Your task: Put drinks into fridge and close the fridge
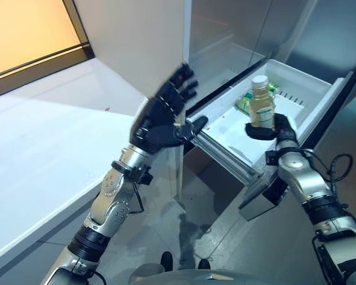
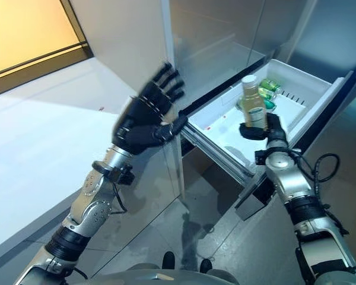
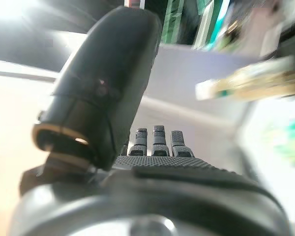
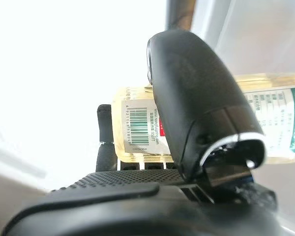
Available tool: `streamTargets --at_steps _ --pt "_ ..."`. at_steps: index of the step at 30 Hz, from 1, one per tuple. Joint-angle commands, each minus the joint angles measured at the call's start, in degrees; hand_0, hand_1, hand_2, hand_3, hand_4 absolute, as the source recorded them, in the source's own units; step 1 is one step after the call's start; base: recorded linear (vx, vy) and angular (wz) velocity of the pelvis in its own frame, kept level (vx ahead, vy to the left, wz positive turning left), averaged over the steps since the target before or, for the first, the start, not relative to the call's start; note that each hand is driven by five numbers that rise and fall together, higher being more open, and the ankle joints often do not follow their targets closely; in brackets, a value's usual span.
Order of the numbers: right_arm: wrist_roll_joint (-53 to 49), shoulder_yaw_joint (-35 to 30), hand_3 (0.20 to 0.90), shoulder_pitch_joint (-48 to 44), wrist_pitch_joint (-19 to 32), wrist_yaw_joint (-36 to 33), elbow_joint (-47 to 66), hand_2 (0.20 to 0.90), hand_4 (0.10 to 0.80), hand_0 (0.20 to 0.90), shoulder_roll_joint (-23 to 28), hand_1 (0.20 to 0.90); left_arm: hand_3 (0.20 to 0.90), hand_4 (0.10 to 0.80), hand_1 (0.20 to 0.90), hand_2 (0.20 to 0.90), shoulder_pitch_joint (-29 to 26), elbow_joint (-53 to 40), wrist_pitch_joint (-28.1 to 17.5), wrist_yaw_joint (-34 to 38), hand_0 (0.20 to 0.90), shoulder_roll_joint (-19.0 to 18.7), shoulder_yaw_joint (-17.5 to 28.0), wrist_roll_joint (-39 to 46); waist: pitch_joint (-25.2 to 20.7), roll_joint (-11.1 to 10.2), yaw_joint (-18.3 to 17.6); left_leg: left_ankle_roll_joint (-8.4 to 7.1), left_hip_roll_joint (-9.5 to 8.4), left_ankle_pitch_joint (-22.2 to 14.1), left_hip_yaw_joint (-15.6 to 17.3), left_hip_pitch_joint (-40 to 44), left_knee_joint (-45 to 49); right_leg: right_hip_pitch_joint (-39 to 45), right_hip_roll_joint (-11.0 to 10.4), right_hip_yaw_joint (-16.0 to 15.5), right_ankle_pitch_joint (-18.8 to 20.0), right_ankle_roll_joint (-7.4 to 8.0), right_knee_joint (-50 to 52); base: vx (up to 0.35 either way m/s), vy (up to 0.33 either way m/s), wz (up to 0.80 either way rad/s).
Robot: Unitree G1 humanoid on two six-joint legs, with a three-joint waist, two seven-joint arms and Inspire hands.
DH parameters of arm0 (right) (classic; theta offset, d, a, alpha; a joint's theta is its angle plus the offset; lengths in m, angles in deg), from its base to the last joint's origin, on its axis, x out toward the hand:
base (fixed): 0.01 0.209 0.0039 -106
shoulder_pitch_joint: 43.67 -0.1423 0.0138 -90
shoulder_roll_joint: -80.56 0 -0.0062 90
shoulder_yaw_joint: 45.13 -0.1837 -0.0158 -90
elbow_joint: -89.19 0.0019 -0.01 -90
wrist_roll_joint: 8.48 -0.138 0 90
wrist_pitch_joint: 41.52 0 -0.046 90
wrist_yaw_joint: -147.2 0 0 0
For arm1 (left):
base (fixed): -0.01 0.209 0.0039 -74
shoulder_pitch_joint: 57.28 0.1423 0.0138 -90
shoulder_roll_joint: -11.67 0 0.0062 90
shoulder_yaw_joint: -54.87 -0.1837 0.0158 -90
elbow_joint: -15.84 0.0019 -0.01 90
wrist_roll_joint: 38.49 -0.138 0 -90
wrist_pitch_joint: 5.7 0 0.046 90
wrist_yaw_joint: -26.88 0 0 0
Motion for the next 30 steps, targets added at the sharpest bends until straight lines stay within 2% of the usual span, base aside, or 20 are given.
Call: streamTargets --at_steps 1,3,5,8,10,19,23,25,30 --pt "-0.39 -6.0 0.2 -17.21 12.35 -3.42 -4.34 0.3 0.1 0.3 10.7 0.3 0.9 0.8 0.9 0.9 5.36 1.07 15.26 -9.32 0.9 -1.17 -6.48 7.42 -4.81 -0.59 2.02 -0.43 -0.66 -6.32 -1.9 0.97 1.84 -1.5 0.74 -1.66 -3.35 1.1 5.2 0.044 -0.04 0.16" --pt "-1.49 -4.96 0.2 -19.5 12.51 -2.64 -10.18 0.3 0.1 0.3 13.61 0.3 0.9 0.8 0.9 0.9 9.6 4.47 19.88 -12.77 0.9 -3.13 -9.1 6.08 -4.45 0.03 2.77 -0.8 -0.42 -6.43 -1.98 0.98 1.66 -1.32 0.64 -2.65 -3.88 1.13 5.15 0.045 -0.028 0.26" --pt "-2.19 -3.16 0.2 -22.01 11.09 -1.5 -15.07 0.3 0.1 0.3 16.44 0.3 0.9 0.8 0.9 0.9 12.41 7.74 20.25 -13.75 0.9 -5.63 -10.46 3.68 -3.86 0.73 3.51 -1.18 -0.32 -5.9 -2.09 0.05 1.79 -1.83 0.47 -3.56 -3.84 1.06 5.05 -0.018 -0.016 0.33" --pt "-2.56 -0.4 0.2 -25.86 8.49 0.9 -21.29 0.3 0.1 0.3 19.04 0.3 0.9 0.8 0.9 0.9 14.52 13.52 19.31 -15.55 0.9 -8.07 -11.21 -2.35 -3.14 1.84 4.37 -1.69 -0.05 -5.14 -2.26 -1.98 2.01 -3.24 0.28 -4.69 -3.86 0.85 4.94 -0.046 -0.024 0.34" --pt "-1.09 0.9 0.2 -27.67 7.41 2.87 -25.53 0.3 0.1 0.3 19.71 0.3 0.9 0.8 0.9 0.9 14.95 17.54 16.6 -15.49 0.9 -8.95 -12.0 -5.18 -2.48 2.44 4.79 -1.93 0.11 -4.79 -2.38 -3.23 2.39 -4.15 0.16 -5.26 -3.95 0.67 5.13 -0.038 -0.029 0.25" --pt "4.57 2.54 0.2 -28.17 -2.84 10.17 -33.62 0.3 0.1 0.3 17.37 0.3 0.9 0.8 0.9 0.9 14.58 32.47 11.37 -13.22 0.9 -6.82 -11.01 -12.72 1.19 3.63 5.51 -2.43 0.62 -4.34 -2.78 -5.83 3.62 -6.34 -0.08 -6.67 -4.82 -0.34 6.83 0.015 -0.053 0.15" --pt "6.59 3.03 0.2 -27.85 -4.74 12.59 -34.46 0.3 0.1 0.3 17.12 0.3 0.9 0.8 0.9 0.9 13.51 38.04 8.07 -9.41 0.9 -6.07 -10.21 -17.32 3.18 3.94 5.37 -2.44 0.69 -4.36 -3.18 -7.43 4.61 -8.2 -0.13 -6.65 -5.31 -0.78 8.45 -0.024 -0.063 0.05" --pt "8.7 4.01 0.2 -27.53 -6.13 14.82 -34.04 0.3 0.1 0.3 17.2 0.3 0.9 0.8 0.9 0.9 12.32 43.05 5.2 -5.33 0.9 -5.35 -8.38 -21.0 4.68 3.95 5.2 -2.38 0.74 -4.31 -3.24 -8.68 5.18 -9.74 -0.18 -6.68 -5.36 -0.94 9.32 -0.068 -0.073 0.03" --pt "10.98 4.77 0.2 -26.56 -7.54 17.91 -32.55 0.3 0.1 0.3 17.46 0.3 0.9 0.8 0.9 0.9 11.09 48.65 4.37 -1.3 0.9 -4.28 -4.62 -26.42 6.44 3.47 4.99 -2.25 0.81 -4.4 -2.97 -10.03 6.11 -11.09 -0.01 -6.65 -5.22 -1.13 9.91 -0.042 -0.067 0.0"
